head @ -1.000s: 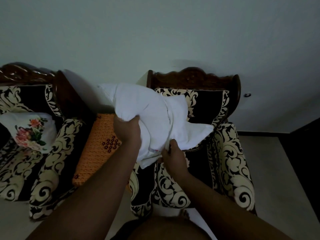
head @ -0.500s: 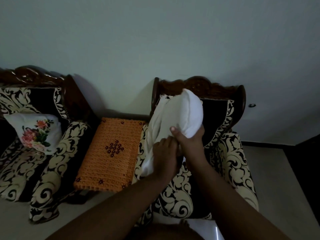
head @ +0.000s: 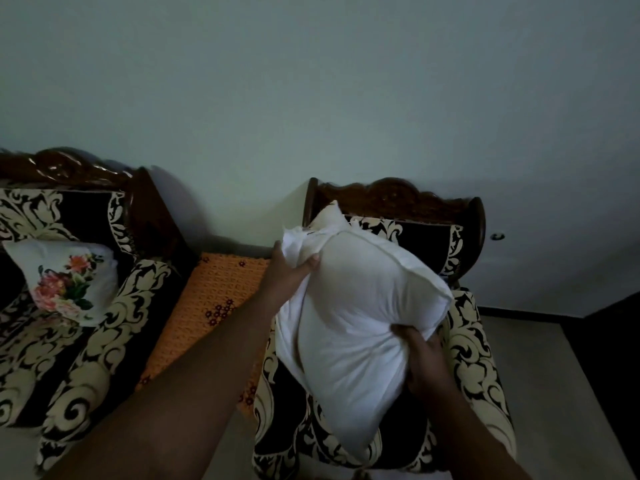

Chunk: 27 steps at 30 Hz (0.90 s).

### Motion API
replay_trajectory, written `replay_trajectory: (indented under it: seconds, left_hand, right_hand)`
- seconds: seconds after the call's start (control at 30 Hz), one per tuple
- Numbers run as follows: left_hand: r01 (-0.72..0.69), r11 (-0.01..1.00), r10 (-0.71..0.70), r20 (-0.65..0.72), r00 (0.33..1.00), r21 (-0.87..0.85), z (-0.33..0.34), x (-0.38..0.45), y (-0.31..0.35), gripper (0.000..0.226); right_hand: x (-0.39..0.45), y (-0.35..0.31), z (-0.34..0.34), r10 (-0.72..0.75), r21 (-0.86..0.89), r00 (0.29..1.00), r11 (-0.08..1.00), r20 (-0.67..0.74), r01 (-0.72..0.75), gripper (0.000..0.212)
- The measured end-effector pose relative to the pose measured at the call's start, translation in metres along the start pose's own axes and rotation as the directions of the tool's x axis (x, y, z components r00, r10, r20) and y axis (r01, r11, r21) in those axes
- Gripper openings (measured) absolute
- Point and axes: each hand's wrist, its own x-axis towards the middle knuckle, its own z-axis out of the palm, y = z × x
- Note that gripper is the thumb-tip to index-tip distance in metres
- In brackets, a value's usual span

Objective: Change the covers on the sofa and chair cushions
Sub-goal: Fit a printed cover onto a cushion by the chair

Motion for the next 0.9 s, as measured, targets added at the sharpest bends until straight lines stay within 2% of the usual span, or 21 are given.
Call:
replay_trajectory:
  seconds: [0.03, 0.1, 0.2, 0.3, 0.37, 0.43, 0.5, 0.57, 0.63, 0.67, 0.73, 0.77, 0.87, 0.9]
  left_hand:
    - [-0.018, 0.999, 0.018, 0.008, 1.000, -0.047, 0.002, 0.001, 0.001, 0.101]
    - [-0.075, 0.997, 0.074, -0.042, 0.996, -0.033, 0.005, -0.001, 0.001, 0.073]
    - [-0.131, 0.990, 0.128, -0.045, 0.991, -0.056, 0.010, -0.010, -0.001, 0.049]
    - [-0.142, 0.980, 0.136, -0.057, 0.989, -0.136, 0.013, -0.020, -0.004, 0.045]
    - [-0.163, 0.975, 0.145, -0.123, 0.982, -0.152, 0.014, -0.027, -0.004, 0.024]
    - [-0.201, 0.967, 0.170, -0.194, 0.966, -0.157, 0.014, -0.033, -0.002, 0.019]
    - [-0.235, 0.963, 0.203, -0.221, 0.954, -0.134, 0.013, -0.037, 0.000, 0.025]
    - [-0.264, 0.961, 0.244, -0.202, 0.948, -0.080, 0.012, -0.042, 0.003, 0.031]
    - [-0.305, 0.952, 0.293, -0.192, 0.937, -0.033, 0.012, -0.044, 0.005, 0.031]
    - [-0.319, 0.948, 0.312, -0.183, 0.932, -0.009, 0.013, -0.045, 0.005, 0.031]
    - [-0.325, 0.946, 0.324, -0.167, 0.931, 0.023, 0.013, -0.047, 0.007, 0.034]
    - [-0.325, 0.945, 0.325, -0.161, 0.932, 0.027, 0.013, -0.048, 0.007, 0.035]
    - [-0.336, 0.942, 0.335, -0.103, 0.937, 0.010, 0.014, -0.048, 0.005, 0.031]
    - [-0.340, 0.940, 0.340, -0.080, 0.937, 0.014, 0.015, -0.049, 0.007, 0.031]
  right_hand:
    - [-0.003, 0.000, -0.001, 0.027, -0.003, 0.999, 1.000, 0.043, -0.026, 0.041]
    - [-0.007, 0.000, -0.001, 0.037, -0.036, 0.990, 0.999, 0.134, -0.033, 0.039]
    - [-0.006, 0.004, -0.004, -0.085, -0.153, 0.975, 0.981, 0.205, 0.118, 0.044]
    - [-0.005, 0.005, -0.008, -0.292, -0.328, 0.932, 0.878, 0.212, 0.350, 0.081]
    - [-0.008, -0.006, -0.002, -0.300, -0.318, 0.924, 0.875, 0.239, 0.366, 0.099]
    - [-0.011, -0.018, 0.007, -0.278, -0.212, 0.922, 0.917, 0.268, 0.338, 0.090]
    - [-0.011, -0.036, 0.016, -0.284, -0.213, 0.932, 0.919, 0.226, 0.332, 0.075]
    - [-0.009, -0.059, 0.025, -0.265, -0.388, 0.953, 0.871, 0.145, 0.301, 0.062]
    - [-0.005, -0.073, 0.030, -0.280, -0.631, 0.952, 0.718, 0.125, 0.293, 0.057]
    - [-0.003, -0.076, 0.032, -0.301, -0.721, 0.942, 0.618, 0.151, 0.312, 0.061]
    - [0.004, -0.076, 0.035, -0.242, -0.803, 0.942, 0.498, 0.233, 0.327, 0.084]
    - [0.006, -0.075, 0.035, -0.172, -0.801, 0.947, 0.505, 0.271, 0.322, 0.095]
    - [0.017, -0.068, 0.037, 0.070, -0.704, 0.942, 0.683, 0.327, 0.194, 0.119]
    - [0.019, -0.065, 0.040, 0.129, -0.706, 0.929, 0.688, 0.347, 0.168, 0.126]
